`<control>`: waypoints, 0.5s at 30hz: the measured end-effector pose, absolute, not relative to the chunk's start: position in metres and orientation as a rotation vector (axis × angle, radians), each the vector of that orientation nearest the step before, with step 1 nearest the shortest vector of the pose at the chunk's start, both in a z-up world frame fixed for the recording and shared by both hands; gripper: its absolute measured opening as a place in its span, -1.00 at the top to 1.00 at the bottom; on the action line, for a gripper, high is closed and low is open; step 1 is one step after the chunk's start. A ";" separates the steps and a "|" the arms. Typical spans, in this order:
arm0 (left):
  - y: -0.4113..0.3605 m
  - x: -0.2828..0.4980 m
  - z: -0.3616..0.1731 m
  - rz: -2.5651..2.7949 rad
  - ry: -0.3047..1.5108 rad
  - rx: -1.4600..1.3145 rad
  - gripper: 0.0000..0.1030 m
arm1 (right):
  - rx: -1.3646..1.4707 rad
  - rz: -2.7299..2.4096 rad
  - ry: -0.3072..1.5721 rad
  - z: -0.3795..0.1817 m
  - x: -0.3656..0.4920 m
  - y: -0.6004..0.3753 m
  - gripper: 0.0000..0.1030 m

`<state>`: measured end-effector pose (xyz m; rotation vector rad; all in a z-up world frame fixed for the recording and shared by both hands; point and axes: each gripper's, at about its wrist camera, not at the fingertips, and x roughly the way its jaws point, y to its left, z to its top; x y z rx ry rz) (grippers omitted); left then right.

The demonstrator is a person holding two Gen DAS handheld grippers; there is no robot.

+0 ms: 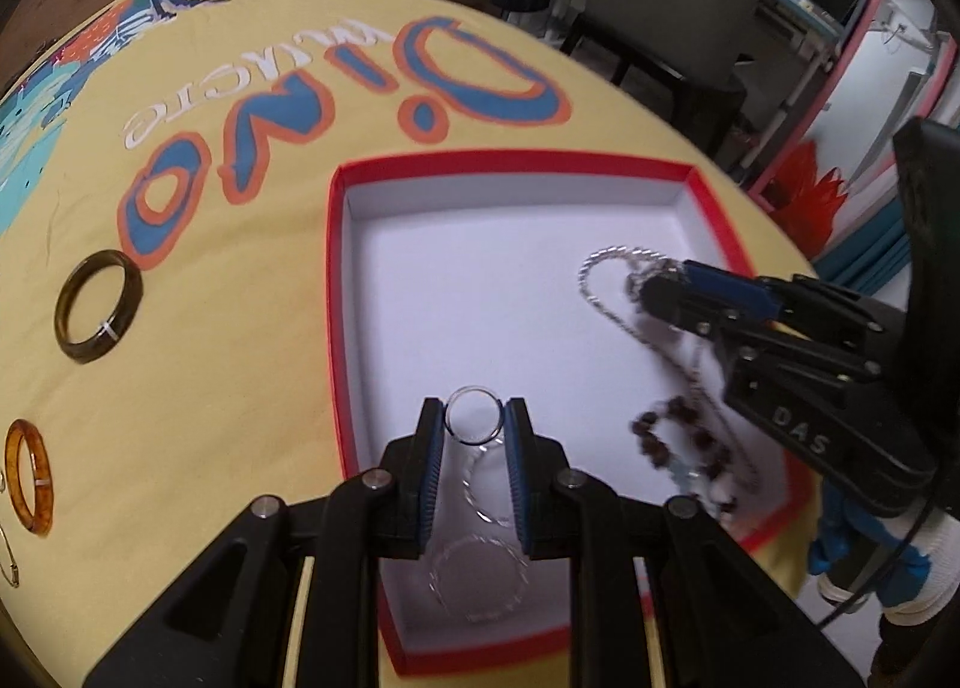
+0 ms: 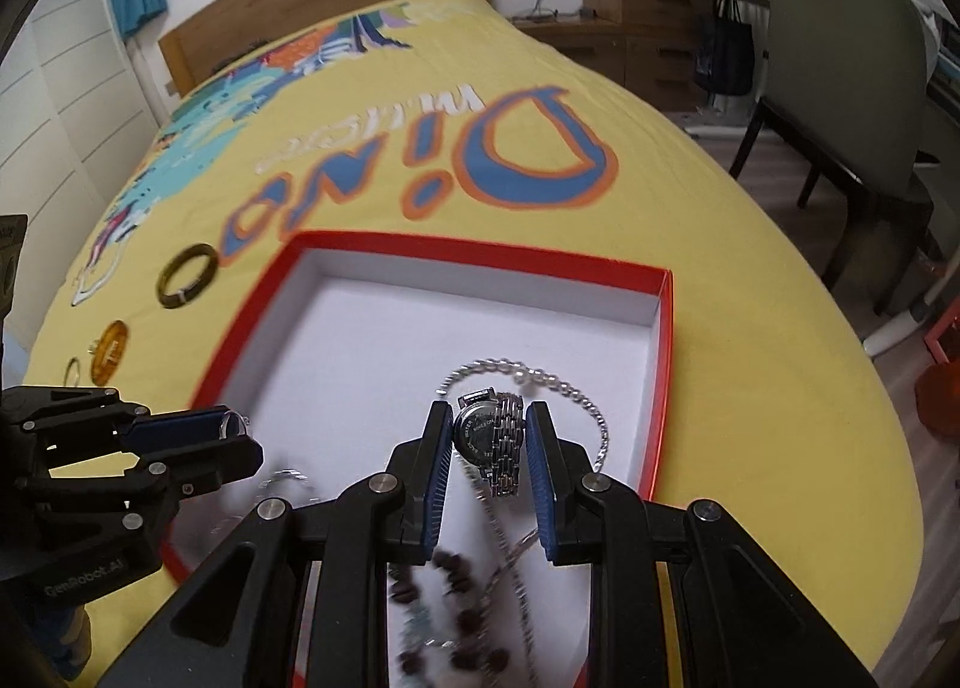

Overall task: Organize jewelry
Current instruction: 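Carry the ring and watch into the red box and release both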

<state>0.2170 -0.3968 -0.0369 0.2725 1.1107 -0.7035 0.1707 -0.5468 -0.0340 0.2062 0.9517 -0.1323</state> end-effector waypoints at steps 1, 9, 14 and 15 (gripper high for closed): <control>-0.397 0.220 -0.041 -0.698 1.118 0.273 0.63 | 0.204 -0.133 0.958 -0.038 0.172 -0.548 0.52; -0.396 0.223 -0.048 -0.686 1.125 0.279 0.61 | 0.162 -0.125 0.970 -0.043 0.172 -0.544 0.45; -0.387 0.220 -0.036 -0.691 1.114 0.255 0.48 | 0.160 -0.142 0.959 -0.036 0.162 -0.547 0.38; -0.384 0.218 -0.032 -0.695 1.112 0.247 0.46 | 0.162 -0.146 0.954 -0.033 0.159 -0.548 0.37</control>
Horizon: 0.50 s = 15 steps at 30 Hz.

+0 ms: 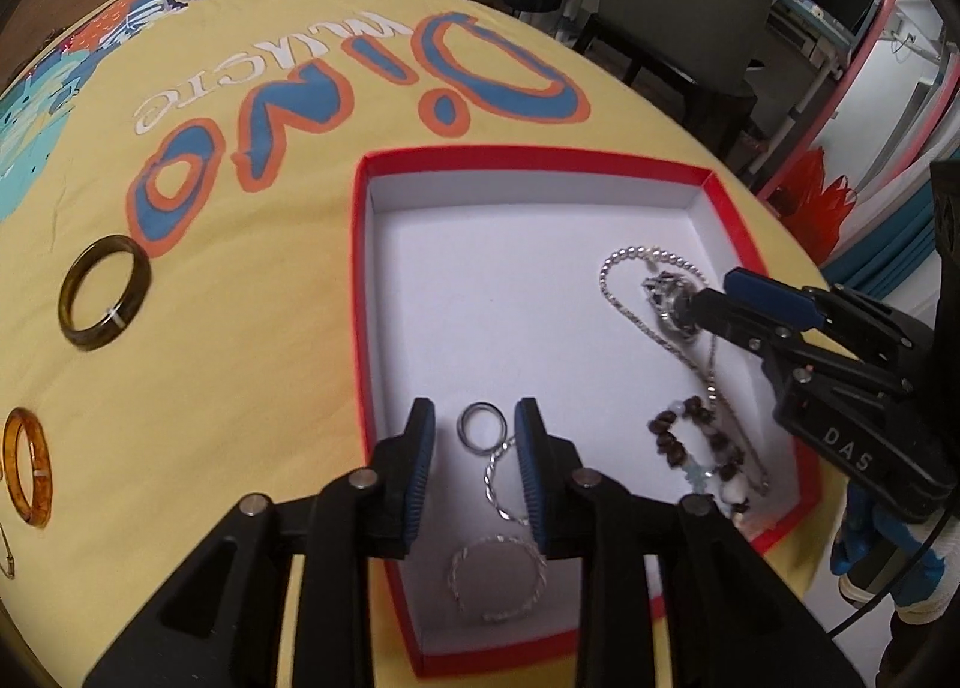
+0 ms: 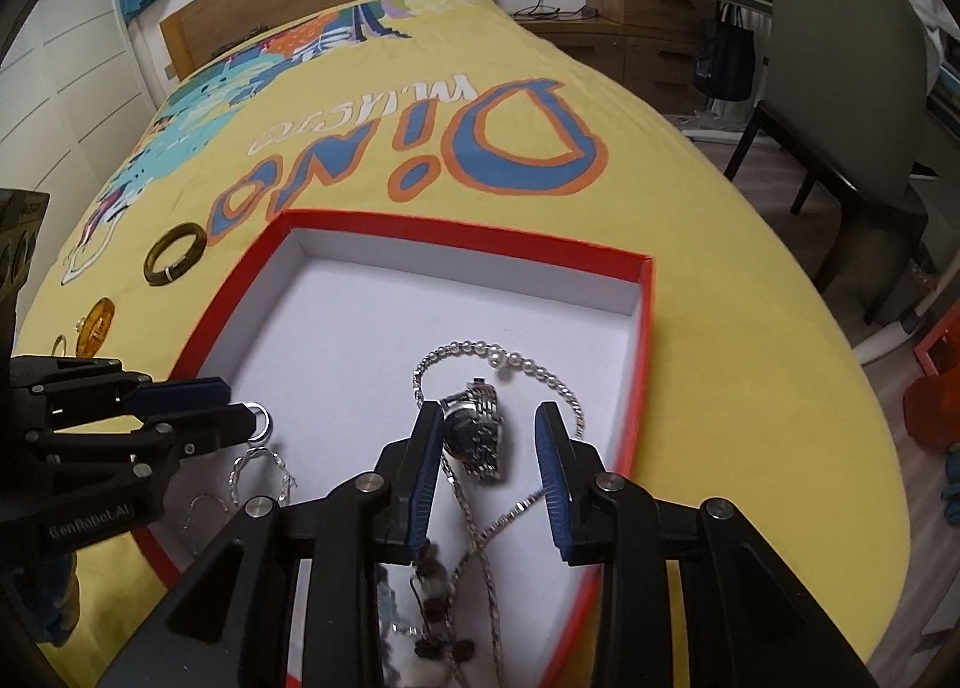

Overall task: Organize jewelry
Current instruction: 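Carry the ring and watch into the red box and release both, then withdraw both open tools from the box over the bed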

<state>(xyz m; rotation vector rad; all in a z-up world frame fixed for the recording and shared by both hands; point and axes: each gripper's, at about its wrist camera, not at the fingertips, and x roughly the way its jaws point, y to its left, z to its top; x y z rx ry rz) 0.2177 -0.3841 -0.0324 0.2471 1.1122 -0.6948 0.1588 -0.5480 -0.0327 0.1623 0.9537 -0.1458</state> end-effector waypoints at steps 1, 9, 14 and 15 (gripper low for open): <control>-0.382 0.215 -0.028 -0.697 1.109 0.243 0.46 | 0.164 -0.150 0.946 -0.028 0.154 -0.548 0.37; -0.345 0.185 0.009 -0.692 1.067 0.201 0.35 | 0.174 -0.147 0.888 0.011 0.120 -0.534 0.29; -0.309 0.165 0.029 -0.657 1.036 0.213 0.35 | 0.179 -0.113 0.852 0.035 0.099 -0.507 0.29; -0.299 0.160 0.032 -0.647 1.034 0.212 0.35 | 0.178 -0.106 0.847 0.039 0.096 -0.501 0.29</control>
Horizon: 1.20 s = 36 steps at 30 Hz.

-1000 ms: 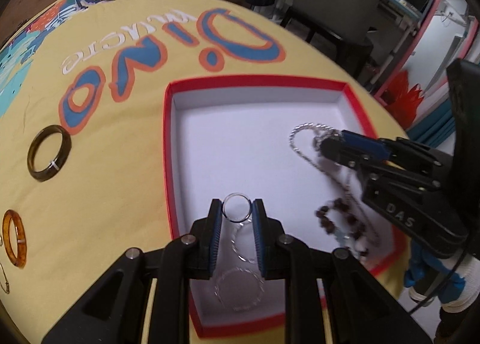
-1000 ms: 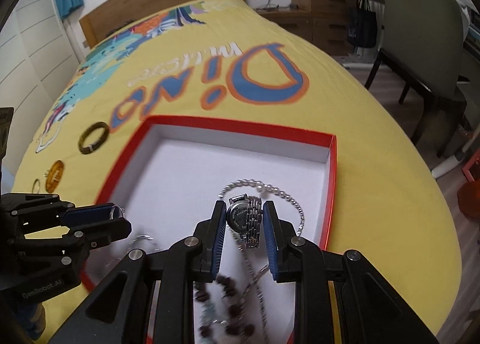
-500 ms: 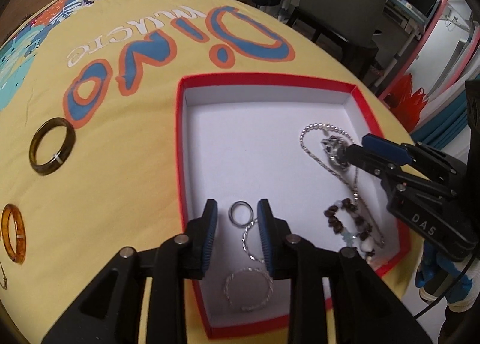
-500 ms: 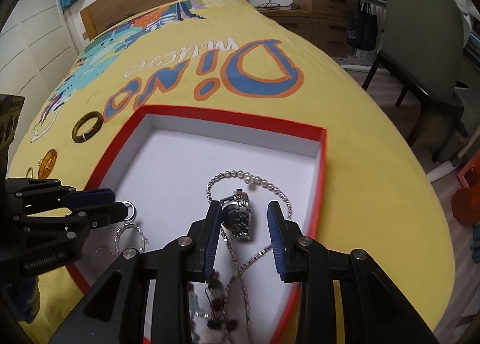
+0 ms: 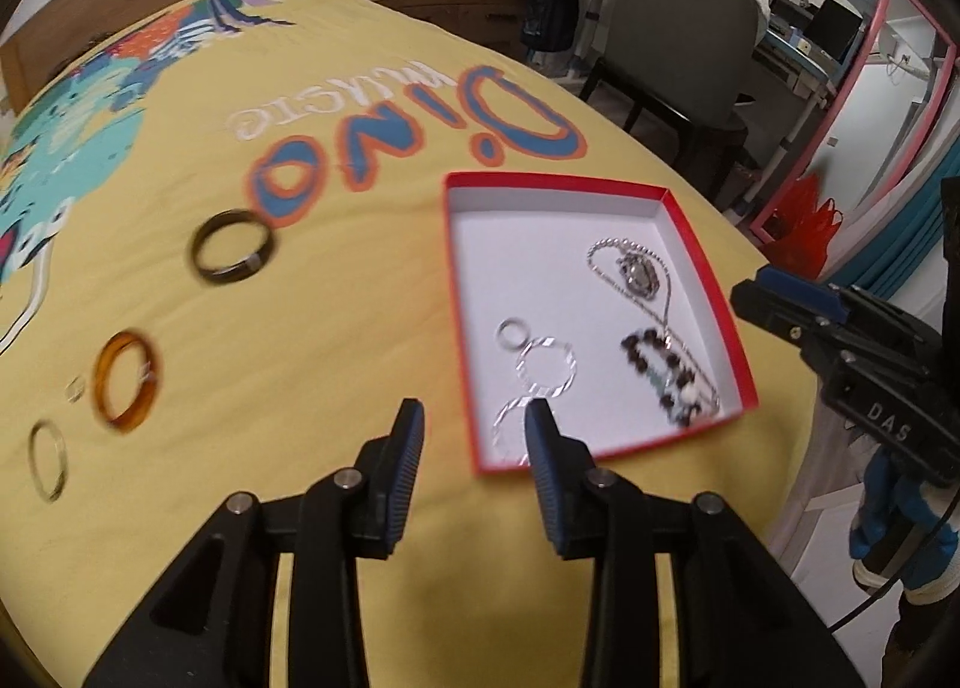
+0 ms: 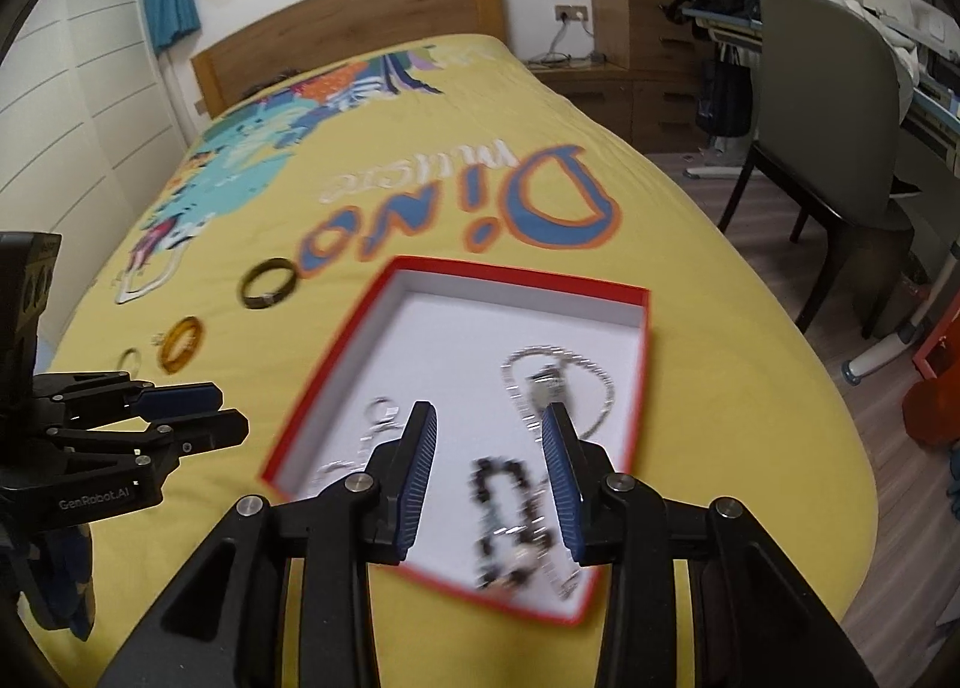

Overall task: Organize jewelry
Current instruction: 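Withdraw both open tools from the box over the bed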

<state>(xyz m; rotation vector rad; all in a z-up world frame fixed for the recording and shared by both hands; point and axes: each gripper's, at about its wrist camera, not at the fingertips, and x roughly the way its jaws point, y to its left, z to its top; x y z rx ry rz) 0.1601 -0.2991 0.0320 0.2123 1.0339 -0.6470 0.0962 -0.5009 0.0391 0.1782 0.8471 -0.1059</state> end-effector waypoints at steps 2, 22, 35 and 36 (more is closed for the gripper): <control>-0.282 0.152 0.037 -0.624 1.028 0.223 0.35 | 0.180 -0.089 0.834 0.047 0.089 -0.487 0.29; -0.122 0.056 0.092 -0.332 0.866 0.164 0.12 | 0.168 0.095 0.764 0.094 0.019 -0.345 0.07; -0.092 0.070 0.072 -0.190 0.860 0.220 0.12 | 0.182 0.135 0.804 0.070 0.036 -0.319 0.06; -0.091 0.072 0.072 -0.187 0.858 0.226 0.12 | 0.186 0.137 0.804 0.069 0.039 -0.317 0.06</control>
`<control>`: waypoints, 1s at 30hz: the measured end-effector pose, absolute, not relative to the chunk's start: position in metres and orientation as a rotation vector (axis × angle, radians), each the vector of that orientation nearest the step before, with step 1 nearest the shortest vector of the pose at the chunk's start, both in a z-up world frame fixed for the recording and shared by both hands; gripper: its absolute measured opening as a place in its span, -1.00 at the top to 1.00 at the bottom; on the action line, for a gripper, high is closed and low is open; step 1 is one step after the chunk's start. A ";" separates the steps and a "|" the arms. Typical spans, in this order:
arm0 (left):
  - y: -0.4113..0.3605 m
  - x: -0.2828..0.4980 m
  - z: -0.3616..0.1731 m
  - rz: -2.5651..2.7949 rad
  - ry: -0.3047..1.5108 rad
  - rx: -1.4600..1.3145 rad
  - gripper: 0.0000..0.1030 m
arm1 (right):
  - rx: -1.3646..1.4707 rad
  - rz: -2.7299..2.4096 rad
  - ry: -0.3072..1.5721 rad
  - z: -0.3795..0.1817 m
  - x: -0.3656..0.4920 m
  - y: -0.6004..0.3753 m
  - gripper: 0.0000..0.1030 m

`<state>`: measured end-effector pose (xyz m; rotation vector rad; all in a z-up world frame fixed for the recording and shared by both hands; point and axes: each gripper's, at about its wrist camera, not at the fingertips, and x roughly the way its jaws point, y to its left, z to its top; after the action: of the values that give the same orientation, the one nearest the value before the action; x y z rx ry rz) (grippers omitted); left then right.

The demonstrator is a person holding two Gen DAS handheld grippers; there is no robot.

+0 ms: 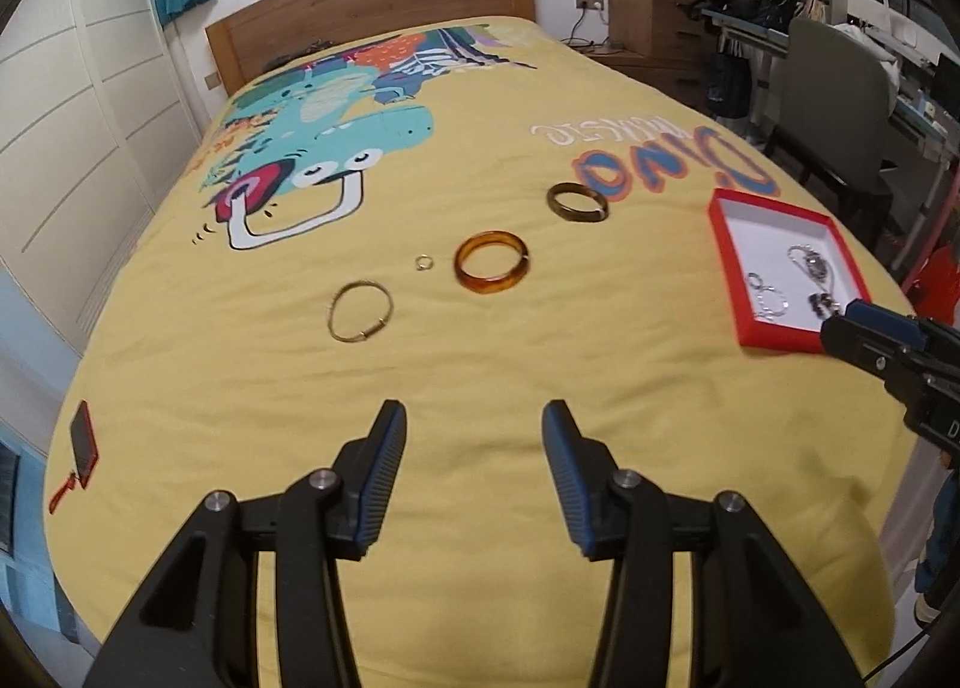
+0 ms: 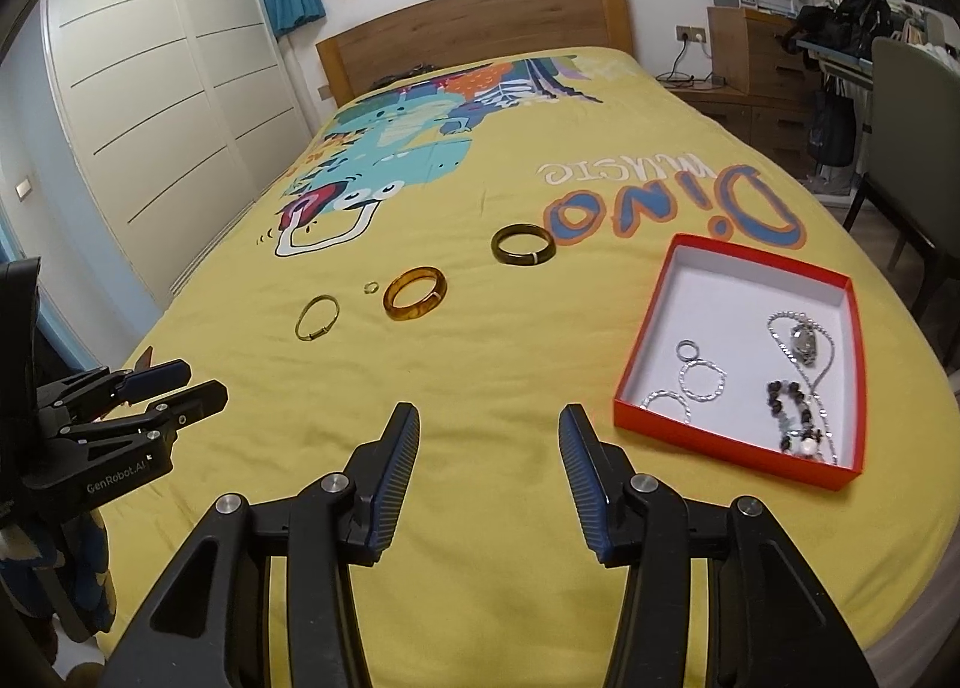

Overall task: Organize jewelry
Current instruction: 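Withdraw both open tools from the box over the bed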

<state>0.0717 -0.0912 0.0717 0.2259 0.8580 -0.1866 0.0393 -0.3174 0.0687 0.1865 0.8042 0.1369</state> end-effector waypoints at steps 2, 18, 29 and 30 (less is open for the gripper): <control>-0.090 0.076 0.071 -0.178 0.855 0.229 0.12 | 0.193 0.142 0.808 0.066 0.046 -0.314 0.06; -0.069 0.131 0.042 -0.139 0.902 0.189 0.12 | 0.177 0.190 0.868 0.038 0.111 -0.288 0.06; -0.041 0.172 0.010 -0.089 0.961 0.159 0.12 | 0.154 0.241 0.915 0.014 0.158 -0.263 0.06; -0.038 0.176 0.008 -0.082 0.967 0.156 0.12 | 0.153 0.244 0.918 0.012 0.162 -0.260 0.06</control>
<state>0.1761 -0.0376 0.0076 0.1560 0.9665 -0.0818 0.1615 -0.2600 0.0118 0.1531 0.9181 0.2443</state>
